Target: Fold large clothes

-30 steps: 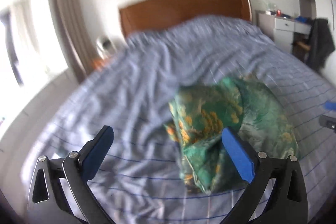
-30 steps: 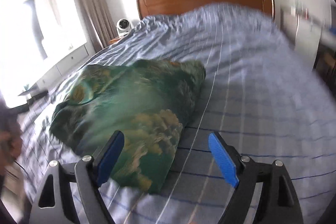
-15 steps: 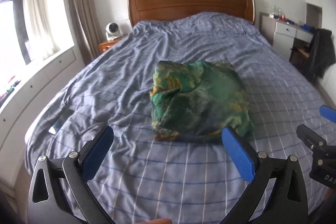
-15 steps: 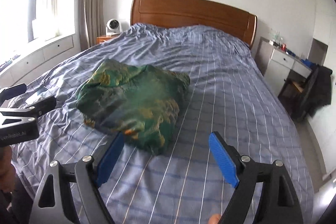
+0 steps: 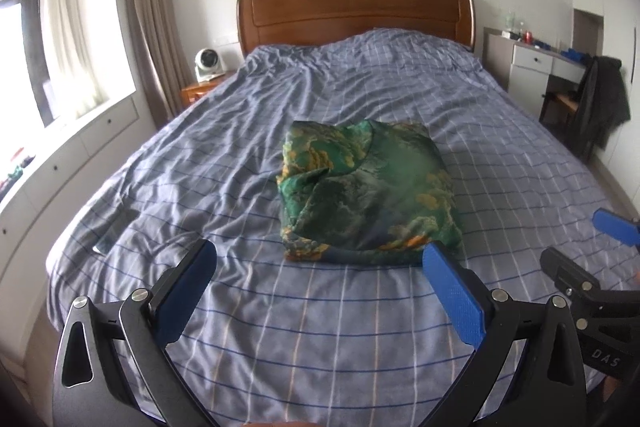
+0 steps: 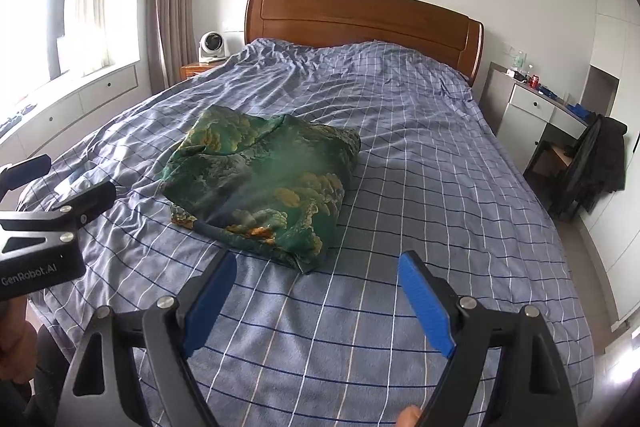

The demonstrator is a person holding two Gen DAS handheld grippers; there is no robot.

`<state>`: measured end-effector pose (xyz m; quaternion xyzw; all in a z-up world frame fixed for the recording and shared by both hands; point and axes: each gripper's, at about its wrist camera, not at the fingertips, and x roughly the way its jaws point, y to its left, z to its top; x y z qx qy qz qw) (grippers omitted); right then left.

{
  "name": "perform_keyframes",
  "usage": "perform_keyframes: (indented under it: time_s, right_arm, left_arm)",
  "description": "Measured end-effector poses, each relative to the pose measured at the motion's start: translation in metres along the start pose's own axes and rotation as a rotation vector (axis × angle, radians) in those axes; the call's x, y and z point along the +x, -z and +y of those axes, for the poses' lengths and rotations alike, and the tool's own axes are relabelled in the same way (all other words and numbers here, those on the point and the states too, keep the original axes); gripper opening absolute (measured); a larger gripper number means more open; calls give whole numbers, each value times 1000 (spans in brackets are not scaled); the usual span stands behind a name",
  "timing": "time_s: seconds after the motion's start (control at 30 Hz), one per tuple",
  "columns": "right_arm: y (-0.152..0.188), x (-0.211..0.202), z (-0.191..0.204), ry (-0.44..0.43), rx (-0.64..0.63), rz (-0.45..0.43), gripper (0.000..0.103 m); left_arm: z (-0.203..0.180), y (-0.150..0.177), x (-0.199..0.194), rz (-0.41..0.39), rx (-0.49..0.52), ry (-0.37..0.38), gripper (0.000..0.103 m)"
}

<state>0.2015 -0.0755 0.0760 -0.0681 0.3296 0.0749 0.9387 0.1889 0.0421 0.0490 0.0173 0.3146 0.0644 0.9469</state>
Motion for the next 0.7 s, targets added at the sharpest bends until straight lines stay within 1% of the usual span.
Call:
perform_keyframes:
  time_s: [0.1, 0.43, 0.47, 0.6, 0.7]
  right_arm:
    - [1, 0, -2, -3, 10, 5, 85]
    - [-4, -5, -4, -10, 28, -4, 85]
    - [-4, -5, -4, -10, 29, -1, 85]
    - [-3, -4, -4, -12, 34, 10, 85]
    - [-2, -5, -4, -12, 34, 10, 85]
  left_arm:
    - [0, 0, 0, -5, 12, -17, 103]
    - [2, -2, -4, -3, 0, 23, 103]
    - [2, -1, -5, -9, 2, 39, 103]
    - [2, 4, -14, -65, -17, 63, 103]
    - [0, 5, -21, -99, -14, 62, 103]
